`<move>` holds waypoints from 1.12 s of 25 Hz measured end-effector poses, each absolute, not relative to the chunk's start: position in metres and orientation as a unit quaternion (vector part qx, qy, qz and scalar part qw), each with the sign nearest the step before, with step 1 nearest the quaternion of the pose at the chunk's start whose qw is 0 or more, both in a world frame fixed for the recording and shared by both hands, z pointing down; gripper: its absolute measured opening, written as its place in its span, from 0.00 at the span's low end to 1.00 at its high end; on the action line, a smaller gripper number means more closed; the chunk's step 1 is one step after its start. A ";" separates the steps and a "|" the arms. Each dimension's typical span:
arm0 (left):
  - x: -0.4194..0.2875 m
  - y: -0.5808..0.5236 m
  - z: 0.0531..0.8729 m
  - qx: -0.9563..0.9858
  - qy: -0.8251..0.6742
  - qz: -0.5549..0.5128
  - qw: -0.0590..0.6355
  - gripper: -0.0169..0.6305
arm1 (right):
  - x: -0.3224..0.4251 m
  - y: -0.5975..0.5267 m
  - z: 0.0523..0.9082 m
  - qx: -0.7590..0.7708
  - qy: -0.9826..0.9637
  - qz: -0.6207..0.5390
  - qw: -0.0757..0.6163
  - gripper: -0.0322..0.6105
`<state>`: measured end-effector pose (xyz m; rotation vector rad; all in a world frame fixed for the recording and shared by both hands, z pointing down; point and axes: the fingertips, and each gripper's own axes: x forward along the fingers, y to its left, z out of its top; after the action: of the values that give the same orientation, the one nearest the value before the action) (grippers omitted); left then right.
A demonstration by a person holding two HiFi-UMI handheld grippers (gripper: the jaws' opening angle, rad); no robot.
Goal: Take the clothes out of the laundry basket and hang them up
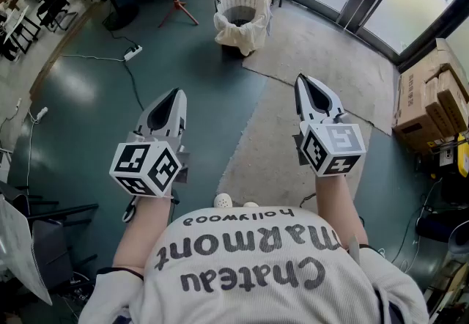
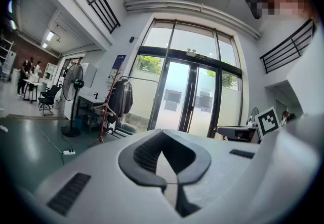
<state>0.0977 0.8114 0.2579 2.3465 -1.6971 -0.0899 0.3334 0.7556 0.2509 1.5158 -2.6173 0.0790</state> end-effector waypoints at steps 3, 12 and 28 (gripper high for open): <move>0.094 0.808 0.252 0.803 -0.582 -0.036 0.121 0.04 | 0.329 0.753 0.246 0.499 -0.864 0.027 0.058 0.09; 0.075 0.798 0.257 0.816 -0.564 -0.035 0.121 0.04 | 0.323 0.746 0.258 0.524 -0.848 0.085 0.013 0.10; 0.060 0.664 0.270 0.808 -0.574 -0.033 0.128 0.04 | 0.305 0.609 0.281 0.511 -0.854 0.084 0.056 0.10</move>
<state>0.0603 0.6641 0.2705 2.3495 -1.6707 -0.0961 0.3049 0.6094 0.2810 1.5494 -2.5911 0.2545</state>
